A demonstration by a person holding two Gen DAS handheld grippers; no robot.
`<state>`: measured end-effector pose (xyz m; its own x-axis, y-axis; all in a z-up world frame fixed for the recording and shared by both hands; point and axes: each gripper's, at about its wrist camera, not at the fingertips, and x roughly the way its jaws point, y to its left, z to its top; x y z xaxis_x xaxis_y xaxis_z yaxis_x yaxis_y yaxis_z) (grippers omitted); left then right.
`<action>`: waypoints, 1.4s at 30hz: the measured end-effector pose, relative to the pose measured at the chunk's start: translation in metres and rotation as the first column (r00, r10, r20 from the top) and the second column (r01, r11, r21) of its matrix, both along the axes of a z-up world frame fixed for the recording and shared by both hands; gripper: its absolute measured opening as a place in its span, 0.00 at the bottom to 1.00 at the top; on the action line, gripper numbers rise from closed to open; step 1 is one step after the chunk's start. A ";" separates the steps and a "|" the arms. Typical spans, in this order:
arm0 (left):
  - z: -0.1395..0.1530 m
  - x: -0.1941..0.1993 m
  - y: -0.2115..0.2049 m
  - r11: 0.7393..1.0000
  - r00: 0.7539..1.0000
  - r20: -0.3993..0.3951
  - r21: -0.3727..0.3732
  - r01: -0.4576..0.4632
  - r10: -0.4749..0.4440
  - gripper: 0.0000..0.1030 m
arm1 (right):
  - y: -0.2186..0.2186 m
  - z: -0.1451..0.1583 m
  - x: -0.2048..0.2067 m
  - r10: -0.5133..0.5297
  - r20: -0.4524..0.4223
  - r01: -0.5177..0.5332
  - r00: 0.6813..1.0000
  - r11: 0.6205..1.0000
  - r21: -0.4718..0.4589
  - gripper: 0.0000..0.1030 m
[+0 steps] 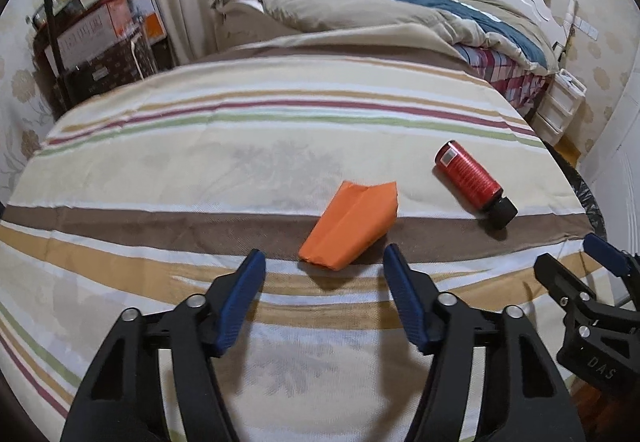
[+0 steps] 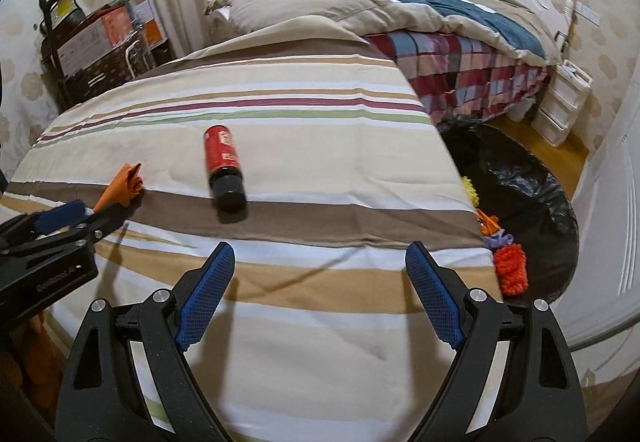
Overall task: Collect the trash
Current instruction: 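Grasp the orange foam piece with the left tool, then grasp the red spray can with the right tool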
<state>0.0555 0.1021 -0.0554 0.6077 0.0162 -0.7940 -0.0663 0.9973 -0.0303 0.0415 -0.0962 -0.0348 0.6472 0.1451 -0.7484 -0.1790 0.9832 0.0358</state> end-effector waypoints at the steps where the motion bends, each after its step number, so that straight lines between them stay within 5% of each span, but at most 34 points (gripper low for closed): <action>1: 0.001 0.000 0.000 1.000 1.000 0.005 0.003 0.002 -0.002 0.57 | 0.002 0.000 0.001 0.004 -0.004 -0.004 1.000 1.000 0.000 0.83; 10: 0.002 0.010 0.005 0.999 1.000 0.020 0.025 0.019 -0.019 0.33 | 0.019 -0.003 0.014 0.046 -0.024 -0.046 0.999 0.999 0.006 0.83; 22: 0.003 0.014 0.021 1.000 1.000 0.025 0.016 -0.009 0.009 0.32 | 0.047 -0.004 0.040 0.091 -0.034 -0.091 0.995 0.996 0.007 0.80; 31: 0.002 0.016 0.027 1.000 0.999 0.027 0.011 -0.023 0.023 0.32 | 0.061 -0.004 0.057 0.103 -0.035 -0.103 0.994 0.995 -0.006 0.59; 38: 0.002 0.017 0.028 1.000 0.999 0.028 0.011 -0.025 0.024 0.32 | 0.061 -0.002 0.056 0.108 -0.023 -0.108 0.994 0.994 -0.005 0.28; 42: 0.003 0.018 0.029 1.000 0.999 0.030 0.009 -0.022 0.022 0.31 | 0.059 -0.002 0.055 0.107 -0.023 -0.107 0.994 0.994 0.007 0.26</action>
